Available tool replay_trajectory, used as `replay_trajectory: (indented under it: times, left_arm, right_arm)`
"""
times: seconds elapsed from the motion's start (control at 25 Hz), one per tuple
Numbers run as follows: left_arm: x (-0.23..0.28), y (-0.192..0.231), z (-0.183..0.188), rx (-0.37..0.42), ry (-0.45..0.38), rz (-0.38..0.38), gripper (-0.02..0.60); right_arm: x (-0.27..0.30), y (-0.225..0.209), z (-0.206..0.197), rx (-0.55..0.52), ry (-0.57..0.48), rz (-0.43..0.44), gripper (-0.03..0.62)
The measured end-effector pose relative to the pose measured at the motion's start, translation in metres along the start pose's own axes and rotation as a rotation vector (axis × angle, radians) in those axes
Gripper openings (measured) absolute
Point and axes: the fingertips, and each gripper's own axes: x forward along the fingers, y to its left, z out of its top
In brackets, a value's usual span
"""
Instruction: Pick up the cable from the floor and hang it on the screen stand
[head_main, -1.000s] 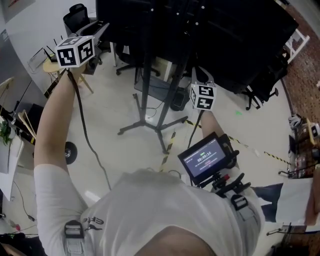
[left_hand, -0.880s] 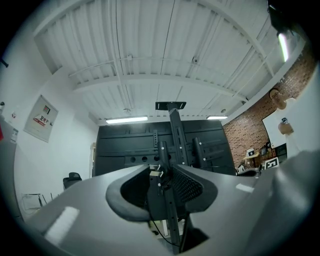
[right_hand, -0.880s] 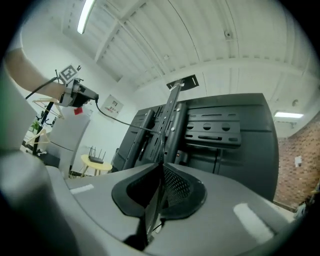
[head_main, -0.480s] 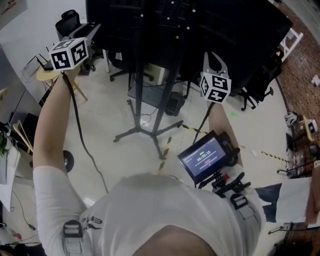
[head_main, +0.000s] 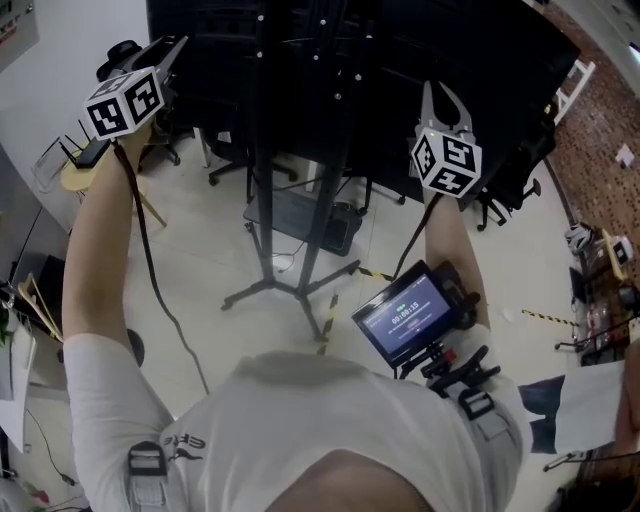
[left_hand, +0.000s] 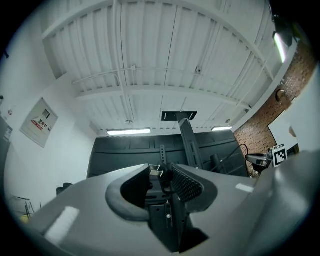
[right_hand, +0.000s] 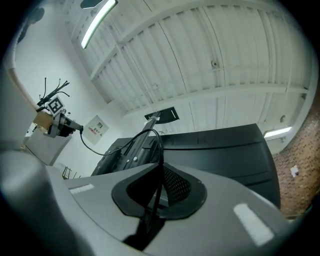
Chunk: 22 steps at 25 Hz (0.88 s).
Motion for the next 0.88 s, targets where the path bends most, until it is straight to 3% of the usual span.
replay_trajectory:
  times: [0.28, 0.64, 0.88]
  left_arm:
    - [0.066, 0.041, 0.012, -0.047, -0.06, -0.072, 0.141]
    - [0.13, 0.075, 0.019, -0.051, -0.138, -0.14, 0.141]
    - [0.158, 0.106, 0.011, -0.122, -0.194, -0.177, 0.141]
  right_arm:
    - [0.051, -0.015, 0.011, -0.028, -0.004, -0.095, 0.035]
    - [0.086, -0.017, -0.003, -0.076, 0.126, -0.239, 0.035]
    - [0.101, -0.007, -0.001, -0.134, 0.157, -0.286, 0.035]
